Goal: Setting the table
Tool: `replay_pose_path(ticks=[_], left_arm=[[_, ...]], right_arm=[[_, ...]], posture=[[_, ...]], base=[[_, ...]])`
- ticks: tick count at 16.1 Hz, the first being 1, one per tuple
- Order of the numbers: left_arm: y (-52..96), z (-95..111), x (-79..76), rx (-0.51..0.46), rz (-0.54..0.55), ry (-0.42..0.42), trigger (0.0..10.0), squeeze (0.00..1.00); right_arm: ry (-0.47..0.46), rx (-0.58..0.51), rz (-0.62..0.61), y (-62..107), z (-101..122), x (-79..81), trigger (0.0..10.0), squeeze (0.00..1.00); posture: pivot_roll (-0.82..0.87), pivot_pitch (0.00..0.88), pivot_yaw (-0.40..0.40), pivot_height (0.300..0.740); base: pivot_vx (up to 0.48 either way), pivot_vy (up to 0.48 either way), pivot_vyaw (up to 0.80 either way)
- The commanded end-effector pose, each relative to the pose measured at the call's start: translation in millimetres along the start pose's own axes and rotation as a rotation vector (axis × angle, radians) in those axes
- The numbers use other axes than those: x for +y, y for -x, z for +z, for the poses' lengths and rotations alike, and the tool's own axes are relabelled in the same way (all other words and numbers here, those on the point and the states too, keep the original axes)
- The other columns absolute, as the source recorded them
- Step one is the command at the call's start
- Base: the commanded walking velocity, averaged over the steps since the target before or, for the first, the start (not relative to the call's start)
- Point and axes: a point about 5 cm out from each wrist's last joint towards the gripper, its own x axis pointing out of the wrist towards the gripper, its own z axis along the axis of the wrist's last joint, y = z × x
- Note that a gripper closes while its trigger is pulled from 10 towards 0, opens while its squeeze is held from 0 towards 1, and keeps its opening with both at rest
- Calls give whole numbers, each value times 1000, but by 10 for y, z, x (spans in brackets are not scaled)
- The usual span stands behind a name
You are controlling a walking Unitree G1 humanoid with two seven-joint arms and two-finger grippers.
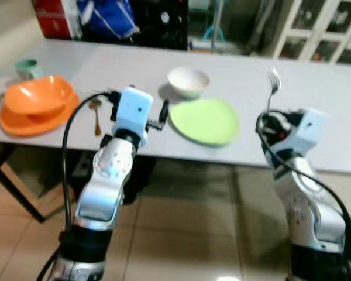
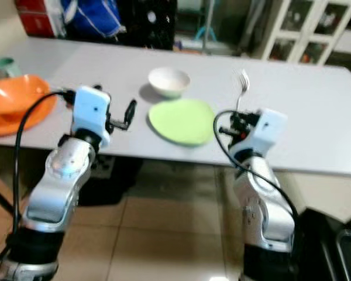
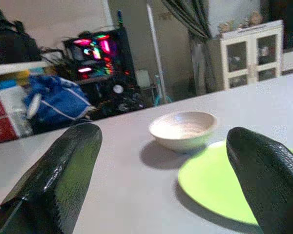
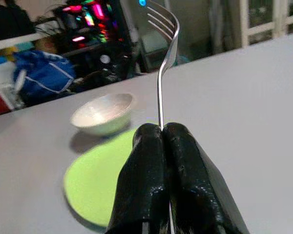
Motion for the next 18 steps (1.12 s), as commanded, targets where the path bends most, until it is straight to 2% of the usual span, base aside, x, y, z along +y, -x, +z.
replay_pose_path(ticks=[1,6,9,12,18], left_arm=[[22,-14,74,4,21,-5,10000,0],[25,-48,69,19,14,-10,10000,0],[22,-64,37,23,-3,-8,10000,0],[16,-59,7,19,-15,-1,10000,0],[9,-102,-34,45,-61,-24,10000,0]], right_arm=[[-10,-4,34,15,18,88,10000,0],[-7,7,42,18,11,102,10000,0],[7,45,15,29,-43,49,10000,0],[23,67,14,37,-69,34,10000,0],[75,116,44,25,-116,56,10000,0]], posture=[[-24,0,-35,740],[-34,0,-28,740],[-42,0,-22,740],[-47,0,-19,740],[-55,0,-20,740]], base=[[405,0,0],[397,0,0],[394,0,0],[393,0,-788],[298,0,0]])
